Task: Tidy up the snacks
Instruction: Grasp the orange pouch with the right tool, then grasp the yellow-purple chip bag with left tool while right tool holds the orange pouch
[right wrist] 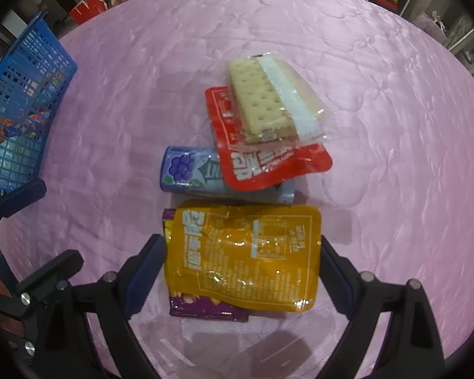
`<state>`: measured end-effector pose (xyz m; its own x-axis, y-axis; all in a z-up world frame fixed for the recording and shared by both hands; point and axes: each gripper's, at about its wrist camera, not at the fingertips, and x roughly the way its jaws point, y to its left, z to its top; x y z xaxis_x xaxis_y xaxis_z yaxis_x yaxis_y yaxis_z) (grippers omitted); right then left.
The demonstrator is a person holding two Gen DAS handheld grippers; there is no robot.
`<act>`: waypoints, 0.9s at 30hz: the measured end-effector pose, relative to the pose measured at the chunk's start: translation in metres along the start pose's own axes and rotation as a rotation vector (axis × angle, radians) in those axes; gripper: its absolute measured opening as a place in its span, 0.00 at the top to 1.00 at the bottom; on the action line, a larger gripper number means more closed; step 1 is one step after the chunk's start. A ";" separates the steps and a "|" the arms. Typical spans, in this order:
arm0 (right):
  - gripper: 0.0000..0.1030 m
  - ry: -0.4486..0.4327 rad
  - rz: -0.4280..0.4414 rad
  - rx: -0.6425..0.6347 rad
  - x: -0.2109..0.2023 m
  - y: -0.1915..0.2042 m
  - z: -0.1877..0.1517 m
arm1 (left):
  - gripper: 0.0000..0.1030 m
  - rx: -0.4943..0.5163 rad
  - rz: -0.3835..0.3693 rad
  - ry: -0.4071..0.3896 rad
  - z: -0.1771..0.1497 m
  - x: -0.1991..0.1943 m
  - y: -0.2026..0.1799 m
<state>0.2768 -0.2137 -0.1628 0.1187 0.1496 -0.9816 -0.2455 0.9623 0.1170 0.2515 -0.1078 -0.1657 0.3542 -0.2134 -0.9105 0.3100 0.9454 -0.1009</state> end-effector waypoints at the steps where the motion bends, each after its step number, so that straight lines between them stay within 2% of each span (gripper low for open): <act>1: 0.17 -0.004 -0.004 -0.001 0.000 0.000 0.008 | 0.24 -0.003 0.000 -0.002 0.000 -0.001 0.001; 6: 0.39 -0.019 0.061 0.013 -0.016 -0.019 0.003 | 0.24 -0.015 -0.009 -0.010 0.000 -0.010 0.000; 9: 0.47 -0.038 0.070 -0.007 -0.023 -0.021 -0.001 | 0.24 -0.004 -0.005 -0.012 0.000 -0.012 -0.006; 12: 0.95 -0.055 0.067 -0.011 -0.027 -0.023 -0.004 | 0.24 0.012 -0.003 -0.009 0.000 -0.011 -0.014; 14: 0.96 -0.046 0.076 -0.010 -0.025 -0.024 -0.007 | 0.24 0.021 0.000 -0.007 -0.001 -0.012 -0.018; 18: 0.97 -0.085 0.101 0.004 -0.032 -0.030 -0.016 | 0.24 0.037 0.009 -0.010 -0.004 -0.015 -0.024; 27: 0.98 -0.199 0.122 0.048 -0.082 -0.058 -0.031 | 0.24 0.046 0.007 -0.023 -0.001 -0.026 -0.040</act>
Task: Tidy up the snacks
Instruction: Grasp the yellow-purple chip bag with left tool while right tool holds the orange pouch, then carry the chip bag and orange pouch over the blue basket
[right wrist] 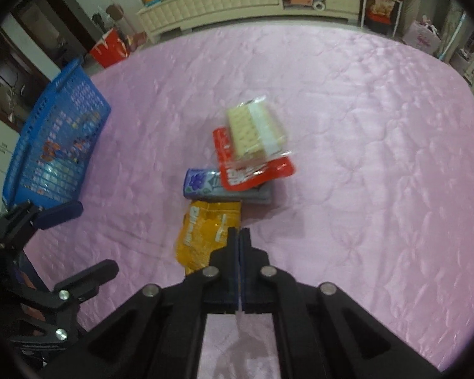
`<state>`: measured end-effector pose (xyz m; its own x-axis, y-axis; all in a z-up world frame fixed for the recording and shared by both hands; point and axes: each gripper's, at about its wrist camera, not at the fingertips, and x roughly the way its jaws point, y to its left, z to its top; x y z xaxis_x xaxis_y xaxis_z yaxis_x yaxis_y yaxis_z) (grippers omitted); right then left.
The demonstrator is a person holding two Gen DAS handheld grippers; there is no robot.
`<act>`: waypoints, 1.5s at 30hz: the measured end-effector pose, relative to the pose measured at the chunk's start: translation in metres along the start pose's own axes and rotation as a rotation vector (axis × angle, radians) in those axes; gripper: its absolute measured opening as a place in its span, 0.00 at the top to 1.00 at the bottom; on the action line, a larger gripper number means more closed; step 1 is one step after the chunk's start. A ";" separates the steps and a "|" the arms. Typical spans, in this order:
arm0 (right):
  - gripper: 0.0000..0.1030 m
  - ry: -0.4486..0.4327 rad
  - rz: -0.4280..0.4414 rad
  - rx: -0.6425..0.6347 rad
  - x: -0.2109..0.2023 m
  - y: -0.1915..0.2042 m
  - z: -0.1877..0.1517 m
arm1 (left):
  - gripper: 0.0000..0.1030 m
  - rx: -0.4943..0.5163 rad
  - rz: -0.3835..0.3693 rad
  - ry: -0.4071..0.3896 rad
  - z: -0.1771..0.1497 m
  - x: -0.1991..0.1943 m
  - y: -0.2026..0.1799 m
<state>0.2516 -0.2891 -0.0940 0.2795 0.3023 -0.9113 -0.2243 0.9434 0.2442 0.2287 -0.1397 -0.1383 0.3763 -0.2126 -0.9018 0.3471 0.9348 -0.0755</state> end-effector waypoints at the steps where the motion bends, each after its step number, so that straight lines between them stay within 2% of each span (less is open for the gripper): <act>1: 0.98 -0.010 -0.004 0.004 -0.006 -0.004 -0.001 | 0.24 0.000 -0.005 0.002 0.001 0.001 -0.004; 6: 0.98 -0.067 -0.083 0.015 -0.024 -0.023 -0.005 | 0.24 -0.009 -0.027 0.025 0.008 0.015 -0.026; 11: 0.98 -0.079 -0.126 0.035 -0.023 -0.043 -0.011 | 0.24 -0.042 -0.031 0.073 0.012 0.037 -0.046; 15: 0.98 -0.072 -0.119 0.062 -0.019 -0.060 -0.018 | 0.24 -0.061 0.001 0.112 0.015 0.059 -0.057; 19: 0.98 -0.068 -0.110 0.063 -0.013 -0.070 -0.025 | 0.24 -0.129 0.014 0.137 0.020 0.076 -0.058; 23: 0.98 -0.062 -0.090 0.078 -0.009 -0.078 -0.029 | 0.24 -0.188 0.034 0.136 0.025 0.086 -0.053; 27: 0.98 -0.051 -0.079 0.092 -0.003 -0.082 -0.033 | 0.24 -0.191 0.074 0.136 0.032 0.092 -0.056; 29: 0.98 -0.048 -0.072 0.097 -0.001 -0.083 -0.034 | 0.29 -0.190 0.108 0.133 0.032 0.092 -0.058; 31: 0.98 -0.046 -0.067 0.098 0.001 -0.082 -0.036 | 0.46 -0.167 0.127 0.132 0.035 0.092 -0.065; 36: 0.98 -0.051 -0.051 0.101 -0.005 -0.079 -0.037 | 0.49 -0.156 0.055 0.141 0.034 0.089 -0.067; 40: 0.98 -0.074 -0.036 0.094 -0.017 -0.071 -0.034 | 0.49 -0.144 0.018 0.088 0.027 0.068 -0.058; 45: 0.98 -0.107 -0.045 0.052 -0.035 -0.048 -0.028 | 0.49 -0.110 0.015 0.009 0.027 0.031 -0.056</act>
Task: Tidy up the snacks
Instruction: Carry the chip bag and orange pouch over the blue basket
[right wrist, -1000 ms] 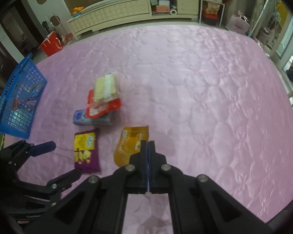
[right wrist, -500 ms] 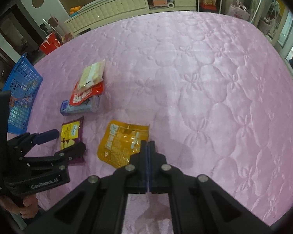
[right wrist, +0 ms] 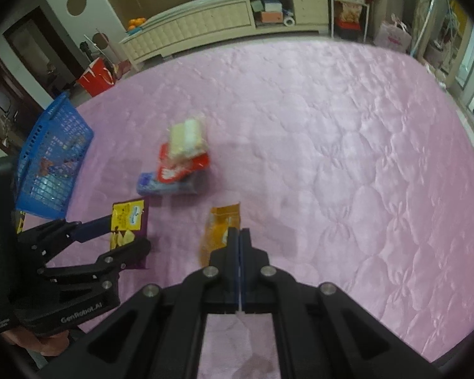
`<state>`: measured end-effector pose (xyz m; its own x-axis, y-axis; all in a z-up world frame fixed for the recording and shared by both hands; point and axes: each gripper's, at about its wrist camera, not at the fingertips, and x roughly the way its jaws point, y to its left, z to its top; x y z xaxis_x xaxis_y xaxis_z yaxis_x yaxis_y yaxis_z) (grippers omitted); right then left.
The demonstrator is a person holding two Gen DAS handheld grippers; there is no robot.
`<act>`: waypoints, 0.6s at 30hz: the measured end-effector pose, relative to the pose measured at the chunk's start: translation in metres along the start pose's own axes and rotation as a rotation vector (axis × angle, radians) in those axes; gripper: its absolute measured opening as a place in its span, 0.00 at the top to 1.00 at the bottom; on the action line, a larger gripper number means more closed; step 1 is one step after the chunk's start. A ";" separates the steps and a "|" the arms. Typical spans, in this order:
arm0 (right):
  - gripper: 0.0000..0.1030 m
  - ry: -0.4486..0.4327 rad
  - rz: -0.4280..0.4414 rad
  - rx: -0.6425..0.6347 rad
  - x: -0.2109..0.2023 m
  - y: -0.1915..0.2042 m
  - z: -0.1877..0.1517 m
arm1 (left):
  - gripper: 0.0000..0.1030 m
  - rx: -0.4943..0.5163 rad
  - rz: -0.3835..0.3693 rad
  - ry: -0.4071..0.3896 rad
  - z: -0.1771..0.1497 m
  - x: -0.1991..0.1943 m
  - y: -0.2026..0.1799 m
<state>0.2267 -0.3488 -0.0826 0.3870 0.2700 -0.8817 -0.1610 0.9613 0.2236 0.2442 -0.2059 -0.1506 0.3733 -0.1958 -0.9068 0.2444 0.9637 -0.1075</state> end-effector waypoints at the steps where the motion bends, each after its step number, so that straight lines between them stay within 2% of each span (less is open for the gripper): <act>1: 0.98 -0.007 -0.002 -0.008 -0.003 0.004 0.002 | 0.49 0.003 -0.003 -0.013 0.001 -0.007 0.002; 7: 0.98 -0.047 -0.009 -0.059 -0.026 0.037 0.013 | 0.49 0.010 -0.011 -0.097 -0.006 -0.052 0.021; 11: 0.98 -0.072 -0.014 -0.096 -0.040 0.061 0.020 | 0.49 -0.002 -0.015 -0.147 -0.009 -0.083 0.048; 18: 0.98 -0.131 0.005 -0.154 -0.060 0.113 0.034 | 0.49 -0.009 0.015 -0.238 -0.009 -0.131 0.082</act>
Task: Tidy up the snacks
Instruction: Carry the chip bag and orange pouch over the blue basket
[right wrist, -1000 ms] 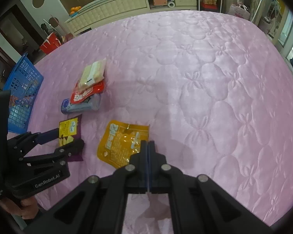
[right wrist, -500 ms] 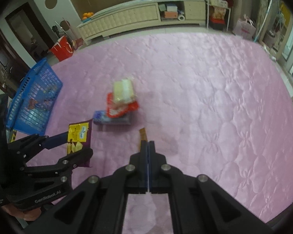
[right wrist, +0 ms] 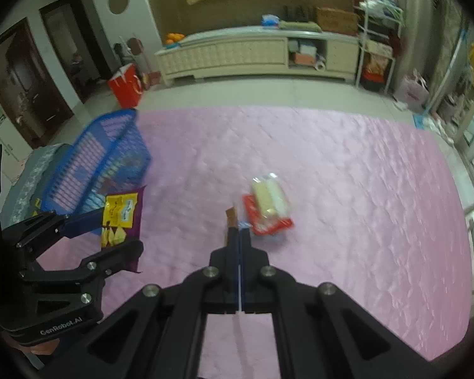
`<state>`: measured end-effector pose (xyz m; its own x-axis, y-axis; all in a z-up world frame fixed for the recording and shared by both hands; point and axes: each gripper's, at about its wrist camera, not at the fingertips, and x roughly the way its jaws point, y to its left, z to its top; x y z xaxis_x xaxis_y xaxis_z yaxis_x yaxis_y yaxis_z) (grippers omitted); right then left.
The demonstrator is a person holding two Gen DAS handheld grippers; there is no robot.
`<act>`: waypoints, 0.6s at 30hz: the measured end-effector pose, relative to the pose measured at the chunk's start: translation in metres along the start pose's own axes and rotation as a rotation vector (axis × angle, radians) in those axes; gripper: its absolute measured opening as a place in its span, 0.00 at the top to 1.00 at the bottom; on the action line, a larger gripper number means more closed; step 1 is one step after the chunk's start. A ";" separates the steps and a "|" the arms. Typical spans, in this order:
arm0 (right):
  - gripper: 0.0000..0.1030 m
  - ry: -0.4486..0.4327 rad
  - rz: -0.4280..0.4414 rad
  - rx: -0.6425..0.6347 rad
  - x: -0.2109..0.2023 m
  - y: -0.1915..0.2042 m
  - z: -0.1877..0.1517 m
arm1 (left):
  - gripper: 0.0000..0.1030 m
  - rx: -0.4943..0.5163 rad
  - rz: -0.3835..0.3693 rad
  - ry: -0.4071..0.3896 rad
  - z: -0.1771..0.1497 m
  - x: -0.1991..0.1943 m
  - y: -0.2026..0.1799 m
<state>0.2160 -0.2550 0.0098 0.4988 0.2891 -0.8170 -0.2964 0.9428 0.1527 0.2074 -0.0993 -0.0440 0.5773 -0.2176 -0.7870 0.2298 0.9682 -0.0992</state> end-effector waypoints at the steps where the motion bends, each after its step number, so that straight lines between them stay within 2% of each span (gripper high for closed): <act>1: 0.98 -0.008 0.005 -0.012 -0.002 0.009 0.004 | 0.49 -0.002 0.003 -0.008 0.001 -0.004 0.005; 9: 0.98 -0.050 0.055 -0.111 -0.004 0.081 0.034 | 0.49 -0.042 0.055 -0.081 -0.003 -0.056 0.069; 18: 0.98 -0.068 0.134 -0.216 0.008 0.161 0.062 | 0.49 -0.110 0.130 -0.108 -0.006 -0.087 0.141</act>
<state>0.2230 -0.0905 0.0621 0.4945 0.4264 -0.7573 -0.5269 0.8401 0.1290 0.1849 0.0573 0.0071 0.6783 -0.0965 -0.7284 0.0644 0.9953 -0.0719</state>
